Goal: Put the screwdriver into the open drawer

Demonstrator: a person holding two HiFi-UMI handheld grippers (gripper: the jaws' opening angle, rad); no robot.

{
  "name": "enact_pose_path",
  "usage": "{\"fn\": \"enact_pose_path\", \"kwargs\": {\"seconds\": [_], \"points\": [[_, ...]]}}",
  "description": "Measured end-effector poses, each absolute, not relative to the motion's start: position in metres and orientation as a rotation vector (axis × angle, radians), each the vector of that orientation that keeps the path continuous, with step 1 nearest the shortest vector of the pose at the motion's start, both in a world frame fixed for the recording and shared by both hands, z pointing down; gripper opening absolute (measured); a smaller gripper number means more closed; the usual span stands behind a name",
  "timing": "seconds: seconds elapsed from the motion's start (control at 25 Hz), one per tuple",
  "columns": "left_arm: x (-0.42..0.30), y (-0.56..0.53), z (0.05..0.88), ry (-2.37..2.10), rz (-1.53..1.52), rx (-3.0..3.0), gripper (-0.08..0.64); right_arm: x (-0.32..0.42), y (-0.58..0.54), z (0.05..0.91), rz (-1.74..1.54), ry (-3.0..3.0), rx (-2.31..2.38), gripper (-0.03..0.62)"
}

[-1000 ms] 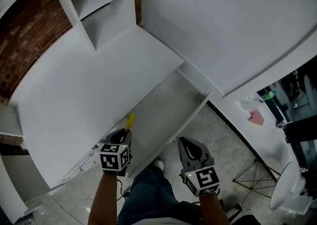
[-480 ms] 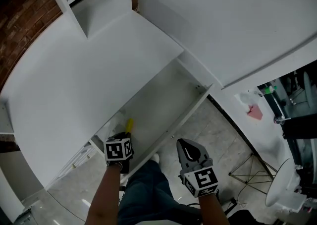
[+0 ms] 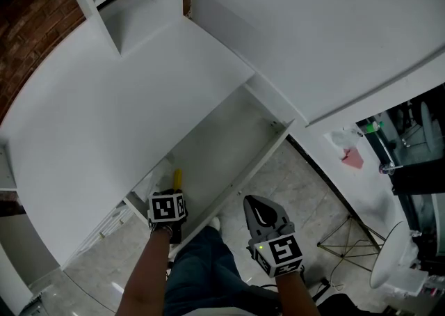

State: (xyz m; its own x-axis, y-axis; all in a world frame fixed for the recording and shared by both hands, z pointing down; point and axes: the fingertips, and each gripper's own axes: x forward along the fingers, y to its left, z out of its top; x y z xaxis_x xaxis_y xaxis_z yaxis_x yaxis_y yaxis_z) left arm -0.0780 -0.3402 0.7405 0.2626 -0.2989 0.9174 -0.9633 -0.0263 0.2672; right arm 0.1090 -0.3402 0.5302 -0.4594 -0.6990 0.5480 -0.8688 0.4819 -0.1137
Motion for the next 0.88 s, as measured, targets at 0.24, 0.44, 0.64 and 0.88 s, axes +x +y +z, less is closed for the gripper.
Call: {"fn": "enact_pose_path", "kwargs": {"seconds": [0.24, 0.44, 0.64, 0.88], "points": [[-0.080, -0.343, 0.714, -1.219, 0.847, 1.608, 0.172, 0.110, -0.345, 0.504, 0.459, -2.304, 1.335, 0.011], [-0.085, -0.348, 0.661, -1.271, 0.777, 1.702, 0.172, 0.120, -0.357, 0.464, 0.374, -2.337, 1.429, 0.011], [-0.097, -0.359, 0.596, -1.371, 0.653, 1.818, 0.122, 0.127, -0.359, 0.426, 0.348, -2.359, 1.506, 0.011], [-0.113, -0.373, 0.513, -1.500, 0.536, 2.111, 0.014, 0.135, -0.350, 0.390, 0.272, -2.421, 1.597, 0.011]]}}
